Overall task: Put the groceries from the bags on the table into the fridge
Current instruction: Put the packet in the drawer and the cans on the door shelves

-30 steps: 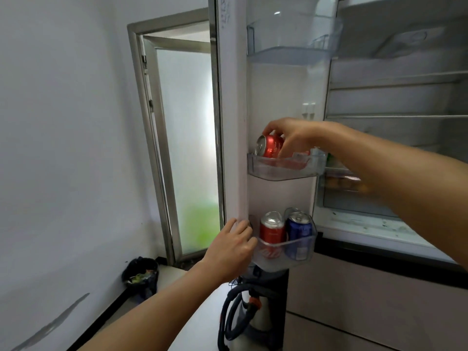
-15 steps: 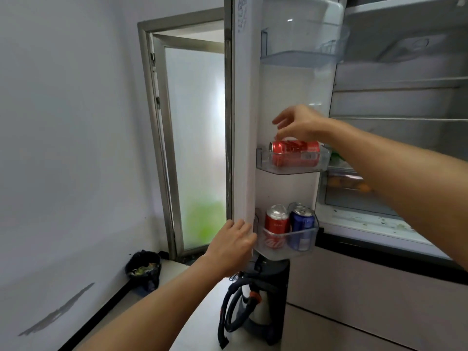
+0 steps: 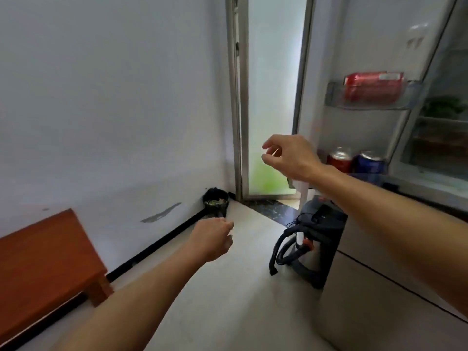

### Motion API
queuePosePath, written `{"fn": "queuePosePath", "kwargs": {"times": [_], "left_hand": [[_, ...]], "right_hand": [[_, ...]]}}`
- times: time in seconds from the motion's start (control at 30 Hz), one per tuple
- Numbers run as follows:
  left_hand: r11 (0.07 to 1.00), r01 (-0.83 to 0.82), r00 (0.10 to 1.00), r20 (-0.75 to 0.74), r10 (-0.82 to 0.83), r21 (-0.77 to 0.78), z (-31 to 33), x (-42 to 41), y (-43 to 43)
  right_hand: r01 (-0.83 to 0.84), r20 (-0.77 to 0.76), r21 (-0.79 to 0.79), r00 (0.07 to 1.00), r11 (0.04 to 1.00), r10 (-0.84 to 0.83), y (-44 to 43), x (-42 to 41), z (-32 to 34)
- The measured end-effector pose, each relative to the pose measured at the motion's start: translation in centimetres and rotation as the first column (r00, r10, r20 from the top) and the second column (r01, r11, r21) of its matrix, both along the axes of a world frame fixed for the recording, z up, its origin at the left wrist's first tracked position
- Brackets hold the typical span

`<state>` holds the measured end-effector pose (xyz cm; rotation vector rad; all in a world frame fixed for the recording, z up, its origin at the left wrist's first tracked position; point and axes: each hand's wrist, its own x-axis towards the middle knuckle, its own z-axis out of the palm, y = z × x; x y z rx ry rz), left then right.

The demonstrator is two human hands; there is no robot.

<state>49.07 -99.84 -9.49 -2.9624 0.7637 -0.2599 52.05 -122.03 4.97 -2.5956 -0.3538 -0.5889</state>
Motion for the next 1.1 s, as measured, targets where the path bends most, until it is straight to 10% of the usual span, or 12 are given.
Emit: {"fn": "queuePosePath", "kwargs": {"times": [0.4,1.1], "left_hand": [[0.835,-0.549,0.832,-0.112,0.543,-0.029,-2.9,-12.5,28.8],[0.498,-0.858,0.513,-0.191,0.837,-0.123,-5.2,-22.1,71.2]], "right_hand": [[-0.437,-0.269,-0.154,0.881,0.886,0.388,30.6,-3.3,-11.6],[-0.717,-0.339,-0.243,0.694,0.653,0.635,78.5,-3.9,-15.9]]}}
